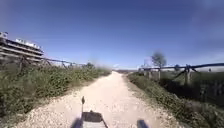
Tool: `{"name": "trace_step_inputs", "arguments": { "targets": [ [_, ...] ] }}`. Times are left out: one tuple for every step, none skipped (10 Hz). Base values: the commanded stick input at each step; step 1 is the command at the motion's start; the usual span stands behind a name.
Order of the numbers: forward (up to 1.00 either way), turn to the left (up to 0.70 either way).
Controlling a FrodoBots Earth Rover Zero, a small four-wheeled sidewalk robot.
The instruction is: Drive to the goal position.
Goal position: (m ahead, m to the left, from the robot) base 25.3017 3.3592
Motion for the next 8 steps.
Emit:
{"name": "trace_step_inputs", "arguments": {
  "targets": [
    [0.5,0.0],
    [0.5,0.0],
    [0.5,0.0],
    [0.5,0.0],
    [0.5,0.0],
    [0.5,0.0],
    [0.5,0.0],
    [0.5,0.0]
  ]
}}
